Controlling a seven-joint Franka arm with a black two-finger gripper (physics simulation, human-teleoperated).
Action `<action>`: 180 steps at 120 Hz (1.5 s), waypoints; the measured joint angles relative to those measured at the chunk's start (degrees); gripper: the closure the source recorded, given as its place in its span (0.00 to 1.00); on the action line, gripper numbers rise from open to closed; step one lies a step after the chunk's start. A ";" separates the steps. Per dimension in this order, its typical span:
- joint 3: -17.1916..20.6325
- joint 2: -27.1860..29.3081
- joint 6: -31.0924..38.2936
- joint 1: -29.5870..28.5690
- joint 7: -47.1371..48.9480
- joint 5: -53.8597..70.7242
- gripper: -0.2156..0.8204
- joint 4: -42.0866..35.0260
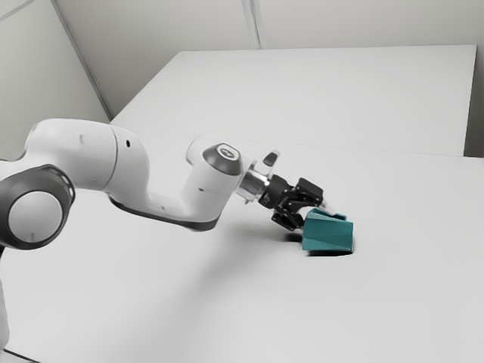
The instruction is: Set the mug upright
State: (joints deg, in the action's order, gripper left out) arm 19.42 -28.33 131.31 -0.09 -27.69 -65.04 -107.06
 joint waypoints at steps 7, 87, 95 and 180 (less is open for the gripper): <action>0.06 -0.18 0.00 0.00 -0.50 -0.07 0.40 0.07; 2.90 0.43 -0.10 -1.39 -7.57 -0.83 0.93 1.02; 2.90 0.99 0.07 -1.25 -7.87 -0.36 0.93 1.22; 2.19 22.16 -4.34 -6.68 18.85 66.89 0.95 -7.58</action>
State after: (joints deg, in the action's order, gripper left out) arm 21.62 -6.17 126.97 -6.76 -8.84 1.85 -114.64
